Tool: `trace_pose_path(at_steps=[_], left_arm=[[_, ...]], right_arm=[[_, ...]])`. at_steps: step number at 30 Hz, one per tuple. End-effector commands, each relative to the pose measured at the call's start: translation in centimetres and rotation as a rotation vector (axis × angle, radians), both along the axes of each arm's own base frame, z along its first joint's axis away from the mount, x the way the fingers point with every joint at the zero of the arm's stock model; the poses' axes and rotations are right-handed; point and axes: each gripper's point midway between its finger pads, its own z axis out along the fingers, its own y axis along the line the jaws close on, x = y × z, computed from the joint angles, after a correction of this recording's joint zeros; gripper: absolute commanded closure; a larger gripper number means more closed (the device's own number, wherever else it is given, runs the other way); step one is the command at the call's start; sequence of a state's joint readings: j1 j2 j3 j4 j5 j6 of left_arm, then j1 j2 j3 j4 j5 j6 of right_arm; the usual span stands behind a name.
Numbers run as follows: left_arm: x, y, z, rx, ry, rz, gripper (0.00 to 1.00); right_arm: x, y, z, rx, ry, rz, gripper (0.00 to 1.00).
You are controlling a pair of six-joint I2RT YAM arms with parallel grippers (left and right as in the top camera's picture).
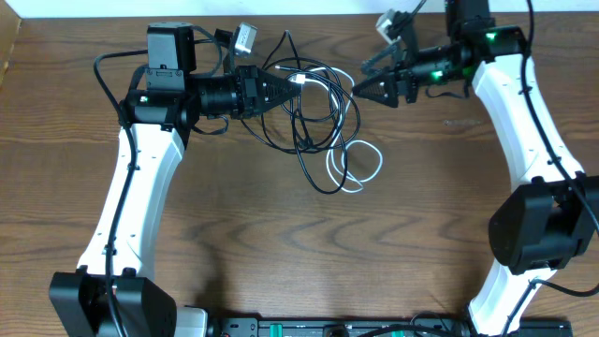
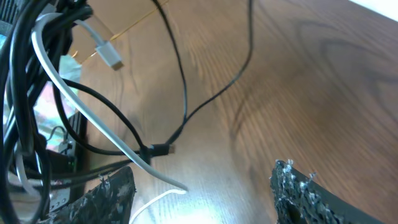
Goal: Untangle cables
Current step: 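Hold the bundle with the left gripper and grasp strands with the right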
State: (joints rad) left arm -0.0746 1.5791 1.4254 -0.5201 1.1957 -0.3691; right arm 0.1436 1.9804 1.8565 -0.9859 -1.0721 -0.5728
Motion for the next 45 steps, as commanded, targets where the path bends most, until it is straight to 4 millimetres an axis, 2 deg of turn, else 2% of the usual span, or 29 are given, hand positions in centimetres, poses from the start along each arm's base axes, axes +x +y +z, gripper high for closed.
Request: trace_pose_path(at_steps=[1,6,9,12,13,14,15,16,17,20,22,23,24,27,28,30,31,34,36,40,43,45], left_arm=[[-0.5,-0.1,0.9,-0.025,-0.019,-0.024,0.93],[-0.7,-0.6,0.9,-0.025,-0.015,-0.034,0.93],[-1.0,-1.1,0.9,-0.026,-0.015,-0.049,0.93],[-1.1,-1.2,0.9,-0.026,-0.010,-0.051,0.93],[-1.1,-1.2,0.9,-0.027,-0.008,-0.051,0.93],[-1.1,-1.2,0.9,-0.027,-0.008,-0.051,0.92],[-1.1,-1.2,0.9,-0.027,-0.009,-0.051,0.93],[-1.0,-1.2,0.9,-0.024,-0.009,-0.047,0.92],[-0.9,-1.1,0.8,-0.019,-0.009,-0.042,0.92],[-0.6,-1.0,0.5,0.000,-0.010,-0.021,0.93],[-0.2,-0.8,0.1,0.022,-0.009,0.003,0.93],[0.0,-0.7,0.0,0.031,-0.010,0.013,0.93],[0.1,-0.6,-0.1,0.039,-0.011,0.021,0.93],[0.5,-0.4,-0.4,0.057,-0.014,0.042,0.92],[0.5,-0.4,-0.4,0.058,-0.015,0.043,0.92],[0.6,-0.3,-0.4,0.060,-0.017,0.047,0.93],[0.7,-0.1,-0.4,0.060,-0.016,0.053,0.93],[0.9,0.4,-0.4,0.060,-0.015,0.065,0.92],[1.1,0.8,-0.4,0.060,-0.015,0.076,0.93],[1.4,1.2,-0.7,0.078,-0.017,0.099,0.92],[1.7,1.3,-0.9,0.092,-0.018,0.114,0.92],[1.7,1.4,-0.9,0.095,-0.018,0.117,0.93]], right_arm=[[-0.9,1.4,0.2,0.029,-0.007,0.052,0.34],[-0.9,2.7,0.4,0.031,-0.049,0.078,0.38],[0.3,3.3,0.1,-0.012,-0.066,0.029,0.41],[1.0,3.8,0.6,-0.002,-0.096,0.012,0.41],[1.2,3.9,0.7,0.003,-0.093,0.004,0.45],[1.3,3.9,0.8,0.003,-0.093,0.001,0.51],[1.5,3.8,0.6,-0.007,-0.093,-0.009,0.63],[2.1,3.3,0.2,-0.037,-0.074,-0.052,0.94],[3.0,2.5,-0.5,-0.081,-0.034,-0.130,0.99],[6.2,-2.1,-3.3,-0.250,0.112,-0.465,0.99],[7.9,-8.5,-6.1,-0.453,0.208,-0.821,0.99],[7.9,-11.0,-6.8,-0.533,0.223,-0.929,0.99],[7.9,-11.9,-7.1,-0.562,0.226,-0.959,0.99],[6.9,-16.4,-8.5,-0.706,0.258,-1.094,0.99],[6.8,-16.9,-8.7,-0.719,0.263,-1.107,0.99],[6.2,-19.4,-9.7,-0.772,0.292,-1.177,0.99],[5.7,-21.0,-10.6,-0.800,0.317,-1.204,0.99],[4.5,-23.9,-12.5,-0.835,0.379,-1.247,0.99],[3.1,-26.8,-14.0,-0.855,0.444,-1.289,0.99],[1.0,-31.9,-15.3,-0.822,0.566,-1.370,0.99],[0.2,-34.5,-15.4,-0.745,0.630,-1.406,0.99],[0.2,-34.8,-15.3,-0.651,0.652,-1.345,0.99]])
